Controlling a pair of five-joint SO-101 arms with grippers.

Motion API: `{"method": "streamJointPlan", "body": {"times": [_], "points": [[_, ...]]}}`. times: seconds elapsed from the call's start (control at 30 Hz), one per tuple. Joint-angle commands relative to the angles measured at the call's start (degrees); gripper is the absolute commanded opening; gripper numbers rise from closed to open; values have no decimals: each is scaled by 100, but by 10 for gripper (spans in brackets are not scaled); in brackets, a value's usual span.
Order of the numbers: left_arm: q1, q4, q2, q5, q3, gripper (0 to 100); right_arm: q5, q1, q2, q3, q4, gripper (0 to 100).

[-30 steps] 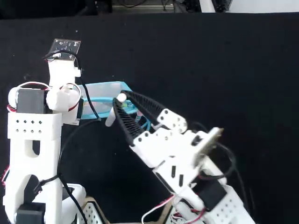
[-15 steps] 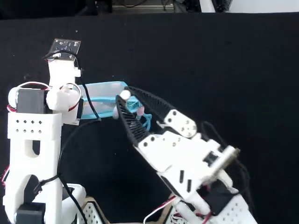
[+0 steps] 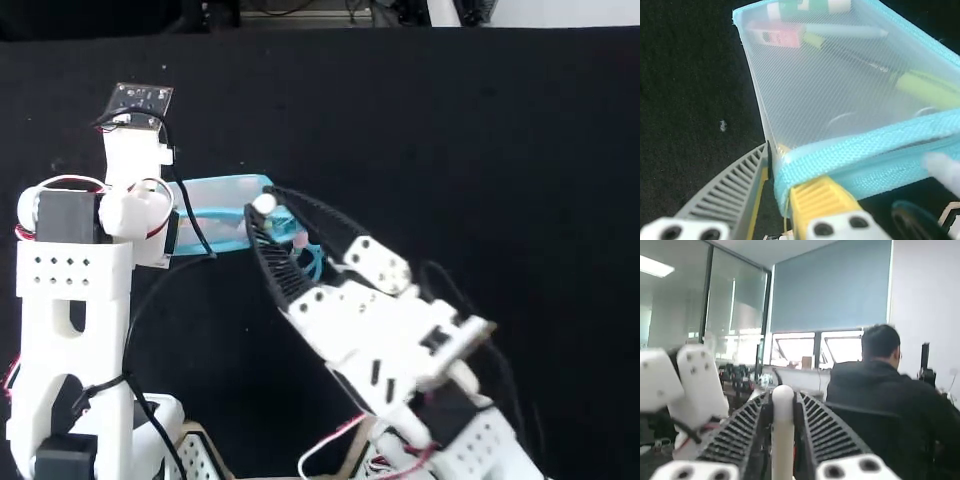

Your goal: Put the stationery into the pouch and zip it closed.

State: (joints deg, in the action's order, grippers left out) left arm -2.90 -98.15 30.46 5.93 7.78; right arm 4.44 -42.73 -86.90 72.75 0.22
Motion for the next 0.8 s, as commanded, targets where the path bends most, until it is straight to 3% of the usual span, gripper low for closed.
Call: {"method": "streamJointPlan", "body": {"times": [0.0,0.2,0.4,0.6,0.77], "points": [[13,-44,88,18,4,30,70,114,-13,558,-422,11],[13,-26,88,18,-4,30,26,264,-57,1209,-404,14],[13,-26,88,18,-4,30,18,-281,-13,1305,712,20],[13,-44,88,18,4,30,18,-563,-13,1103,1442,188],[13,-35,88,18,4,30,18,-369,-66,171,2444,149]]}}
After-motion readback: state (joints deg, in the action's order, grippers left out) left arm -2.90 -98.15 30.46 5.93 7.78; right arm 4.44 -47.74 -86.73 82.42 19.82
